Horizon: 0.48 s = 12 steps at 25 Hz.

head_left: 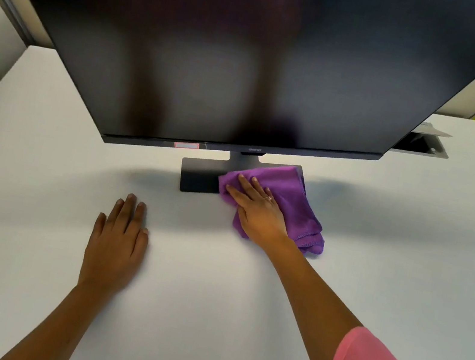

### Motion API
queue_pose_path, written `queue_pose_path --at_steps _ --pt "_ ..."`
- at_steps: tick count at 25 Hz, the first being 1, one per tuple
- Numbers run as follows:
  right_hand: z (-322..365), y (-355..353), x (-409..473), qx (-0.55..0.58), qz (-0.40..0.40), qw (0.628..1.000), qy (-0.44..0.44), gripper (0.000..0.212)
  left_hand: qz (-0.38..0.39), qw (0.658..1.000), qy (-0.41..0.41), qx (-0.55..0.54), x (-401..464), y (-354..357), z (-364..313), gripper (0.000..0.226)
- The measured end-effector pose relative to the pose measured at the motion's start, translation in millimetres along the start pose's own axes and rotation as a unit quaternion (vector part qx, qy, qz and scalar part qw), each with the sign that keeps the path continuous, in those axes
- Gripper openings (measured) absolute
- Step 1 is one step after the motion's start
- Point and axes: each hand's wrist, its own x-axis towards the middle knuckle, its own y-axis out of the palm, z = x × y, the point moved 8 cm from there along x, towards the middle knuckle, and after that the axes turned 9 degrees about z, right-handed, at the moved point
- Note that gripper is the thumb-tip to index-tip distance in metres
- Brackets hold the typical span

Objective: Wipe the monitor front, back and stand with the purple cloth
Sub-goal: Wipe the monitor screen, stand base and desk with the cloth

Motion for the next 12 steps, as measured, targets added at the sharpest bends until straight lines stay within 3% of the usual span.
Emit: queue_pose_path --at_steps 2,7,12 --pt "-9.8 -1.2 3.0 -0.003 -0.003 1.0 0.02 0.055 -0.009 1.0 -0.003 0.001 -1.5 0.5 0.4 0.058" --pt "-45.1 -16.7 12.4 0.11 -0.097 0.972 0.183 0.049 -0.041 0.999 -0.005 0.0 -1.0 4.1 3.1 0.062" --pt "-18.9 -33.0 51.5 0.093 -0.134 0.98 0.112 0.044 -0.052 0.998 -0.008 0.021 0.7 6.7 2.6 0.067"
